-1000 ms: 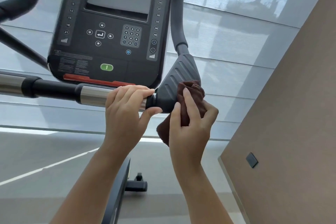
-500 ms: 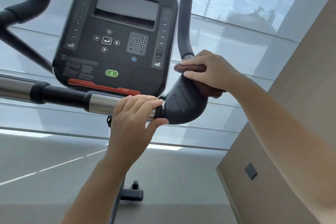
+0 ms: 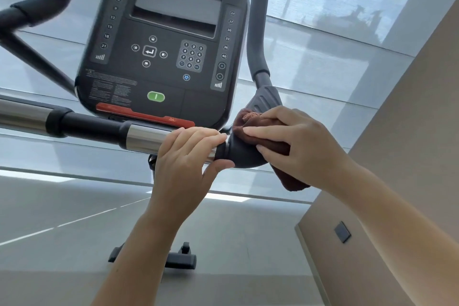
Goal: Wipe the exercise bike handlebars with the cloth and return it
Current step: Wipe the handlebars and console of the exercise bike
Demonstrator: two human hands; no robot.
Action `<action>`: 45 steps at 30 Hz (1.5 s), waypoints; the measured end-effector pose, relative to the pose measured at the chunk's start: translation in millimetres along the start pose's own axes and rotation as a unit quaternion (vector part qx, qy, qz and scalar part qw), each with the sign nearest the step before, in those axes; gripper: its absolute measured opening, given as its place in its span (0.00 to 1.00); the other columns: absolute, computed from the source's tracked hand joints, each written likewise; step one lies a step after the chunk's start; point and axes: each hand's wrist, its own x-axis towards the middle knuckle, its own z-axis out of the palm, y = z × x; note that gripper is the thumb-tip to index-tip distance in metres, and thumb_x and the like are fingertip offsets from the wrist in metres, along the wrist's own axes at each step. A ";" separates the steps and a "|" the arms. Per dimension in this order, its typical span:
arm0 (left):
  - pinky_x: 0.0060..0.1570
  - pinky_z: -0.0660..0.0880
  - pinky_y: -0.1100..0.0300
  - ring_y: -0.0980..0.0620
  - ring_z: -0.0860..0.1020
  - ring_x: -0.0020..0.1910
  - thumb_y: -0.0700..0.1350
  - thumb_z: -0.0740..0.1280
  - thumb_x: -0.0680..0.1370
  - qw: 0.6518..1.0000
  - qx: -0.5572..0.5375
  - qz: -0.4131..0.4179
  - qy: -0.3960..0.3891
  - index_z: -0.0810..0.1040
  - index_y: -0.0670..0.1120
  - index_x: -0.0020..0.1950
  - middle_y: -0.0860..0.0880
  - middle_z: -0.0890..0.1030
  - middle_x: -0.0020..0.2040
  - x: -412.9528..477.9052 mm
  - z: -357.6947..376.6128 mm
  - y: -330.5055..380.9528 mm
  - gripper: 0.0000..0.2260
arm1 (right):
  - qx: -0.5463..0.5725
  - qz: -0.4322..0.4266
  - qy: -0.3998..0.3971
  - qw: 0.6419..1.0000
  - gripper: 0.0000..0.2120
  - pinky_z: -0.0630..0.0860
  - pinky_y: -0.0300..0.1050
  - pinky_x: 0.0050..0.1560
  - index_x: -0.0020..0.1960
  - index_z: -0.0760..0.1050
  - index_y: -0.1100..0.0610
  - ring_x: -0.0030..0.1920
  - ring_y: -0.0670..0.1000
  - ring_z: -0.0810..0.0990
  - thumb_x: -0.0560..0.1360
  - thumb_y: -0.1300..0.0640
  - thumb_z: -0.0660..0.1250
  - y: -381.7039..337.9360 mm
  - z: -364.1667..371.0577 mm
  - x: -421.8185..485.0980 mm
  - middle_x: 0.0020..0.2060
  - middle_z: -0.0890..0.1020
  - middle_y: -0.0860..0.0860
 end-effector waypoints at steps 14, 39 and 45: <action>0.53 0.70 0.48 0.45 0.81 0.46 0.52 0.61 0.75 0.996 0.041 -0.008 -0.077 0.82 0.40 0.45 0.46 0.84 0.44 14.3 -18.6 15.0 0.17 | 0.334 0.041 0.109 0.935 0.16 0.77 0.50 0.52 0.54 0.78 0.43 0.50 0.48 0.79 0.70 0.58 0.66 38.8 -2.4 -17.8 0.50 0.79 0.43; 0.60 0.64 0.64 0.56 0.69 0.62 0.62 0.65 0.67 0.982 0.056 -0.090 -0.155 0.65 0.47 0.70 0.53 0.70 0.66 191.1 76.4 6.3 0.35 | 0.408 -0.070 0.343 0.843 0.16 0.67 0.28 0.57 0.60 0.76 0.55 0.52 0.36 0.74 0.73 0.62 0.66 178.3 0.3 201.2 0.52 0.77 0.53; 0.51 0.57 0.84 0.72 0.67 0.53 0.66 0.62 0.64 0.979 0.031 -0.111 -0.167 0.65 0.51 0.69 0.64 0.68 0.57 198.3 85.7 -7.9 0.37 | 0.355 -0.110 0.308 0.876 0.13 0.66 0.32 0.62 0.57 0.79 0.53 0.58 0.48 0.73 0.73 0.61 0.67 180.0 6.2 270.9 0.56 0.72 0.54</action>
